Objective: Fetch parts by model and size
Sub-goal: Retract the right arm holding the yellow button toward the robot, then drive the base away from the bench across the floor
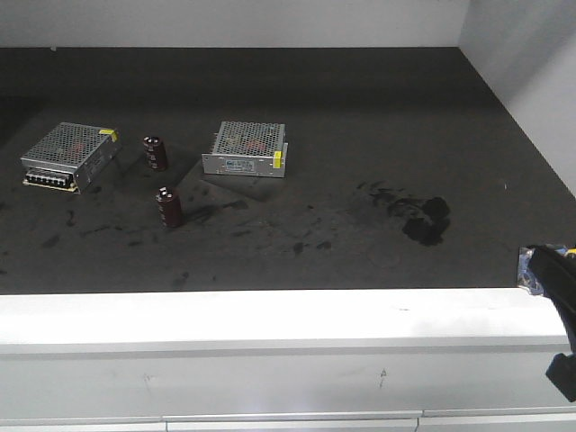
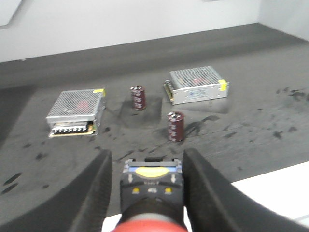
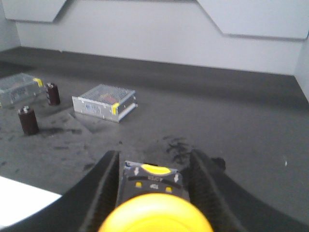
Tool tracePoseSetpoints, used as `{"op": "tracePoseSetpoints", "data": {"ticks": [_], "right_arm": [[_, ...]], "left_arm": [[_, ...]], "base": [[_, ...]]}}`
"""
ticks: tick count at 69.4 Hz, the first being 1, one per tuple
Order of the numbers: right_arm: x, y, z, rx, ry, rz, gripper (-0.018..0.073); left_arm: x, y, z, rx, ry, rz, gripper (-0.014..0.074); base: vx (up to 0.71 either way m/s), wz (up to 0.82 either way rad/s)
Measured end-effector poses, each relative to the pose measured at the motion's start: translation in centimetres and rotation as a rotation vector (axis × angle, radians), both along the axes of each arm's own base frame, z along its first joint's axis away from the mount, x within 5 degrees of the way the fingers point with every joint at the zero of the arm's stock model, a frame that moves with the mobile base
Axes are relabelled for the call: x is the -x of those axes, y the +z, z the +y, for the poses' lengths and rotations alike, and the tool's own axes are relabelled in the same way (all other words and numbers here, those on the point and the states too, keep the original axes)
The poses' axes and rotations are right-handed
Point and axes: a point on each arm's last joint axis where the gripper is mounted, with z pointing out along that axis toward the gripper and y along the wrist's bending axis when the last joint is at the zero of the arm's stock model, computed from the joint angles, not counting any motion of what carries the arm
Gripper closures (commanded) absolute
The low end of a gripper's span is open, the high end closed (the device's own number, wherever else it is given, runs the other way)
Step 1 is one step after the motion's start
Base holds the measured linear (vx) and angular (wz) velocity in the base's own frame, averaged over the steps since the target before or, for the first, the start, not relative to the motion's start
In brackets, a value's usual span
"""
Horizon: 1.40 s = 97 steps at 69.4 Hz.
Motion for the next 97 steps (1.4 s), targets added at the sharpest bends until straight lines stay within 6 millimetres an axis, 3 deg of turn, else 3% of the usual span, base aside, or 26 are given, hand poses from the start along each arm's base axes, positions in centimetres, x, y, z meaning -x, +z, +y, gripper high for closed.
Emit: {"op": "tracePoseSetpoints", "data": {"ticks": [97], "right_arm": [[0.00, 0.46, 0.13, -0.018, 0.013, -0.047, 0.0561]], "left_arm": [[0.10, 0.33, -0.64, 0.033, -0.068, -0.030, 0.0603]], "base": [[0.00, 0.00]]}}
